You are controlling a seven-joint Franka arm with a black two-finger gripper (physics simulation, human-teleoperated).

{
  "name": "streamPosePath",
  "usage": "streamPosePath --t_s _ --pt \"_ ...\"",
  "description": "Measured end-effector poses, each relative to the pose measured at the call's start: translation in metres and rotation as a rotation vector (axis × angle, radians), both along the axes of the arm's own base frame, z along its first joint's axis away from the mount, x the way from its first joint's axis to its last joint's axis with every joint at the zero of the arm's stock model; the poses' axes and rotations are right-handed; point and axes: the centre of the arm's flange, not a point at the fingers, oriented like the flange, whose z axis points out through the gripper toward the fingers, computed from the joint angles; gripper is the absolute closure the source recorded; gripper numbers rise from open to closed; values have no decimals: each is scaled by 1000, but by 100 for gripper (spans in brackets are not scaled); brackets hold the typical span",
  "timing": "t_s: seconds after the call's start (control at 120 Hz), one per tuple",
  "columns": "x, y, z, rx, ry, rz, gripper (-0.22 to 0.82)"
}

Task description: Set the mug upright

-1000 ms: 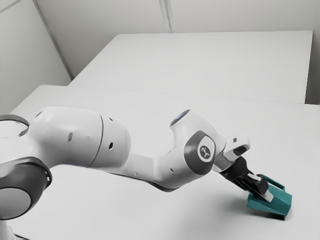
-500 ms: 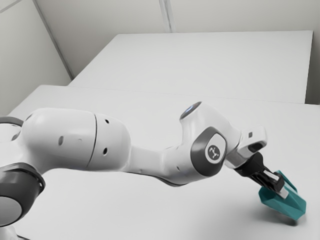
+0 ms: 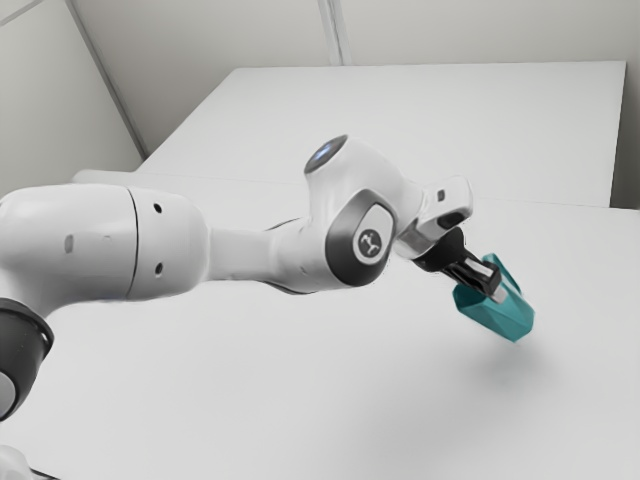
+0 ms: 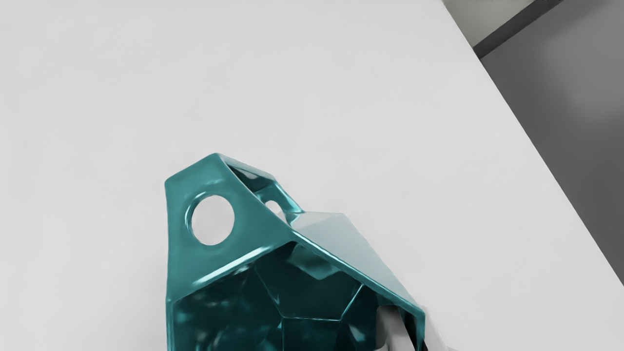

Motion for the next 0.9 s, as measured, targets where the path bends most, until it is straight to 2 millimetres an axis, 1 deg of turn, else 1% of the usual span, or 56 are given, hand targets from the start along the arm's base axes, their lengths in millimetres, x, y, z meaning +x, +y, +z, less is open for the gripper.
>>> streamPosePath --t_s 0.075,0.158,0.225,0.317,0.45,0.508,0.583,0.65,0.75,0.9 --pt "18 25 7 55 -44 23 79" --pt "37 59 16 110 -83 63 79" --pt "49 83 22 151 -103 88 79" --pt "60 117 32 222 -111 111 79" --pt "67 163 42 337 -79 144 79" --pt "69 187 37 379 -44 171 79" --pt "68 216 23 427 8 210 79" --pt "66 238 13 460 47 240 79" --pt "61 267 -6 497 108 282 79" --pt "56 306 -24 531 187 349 79"
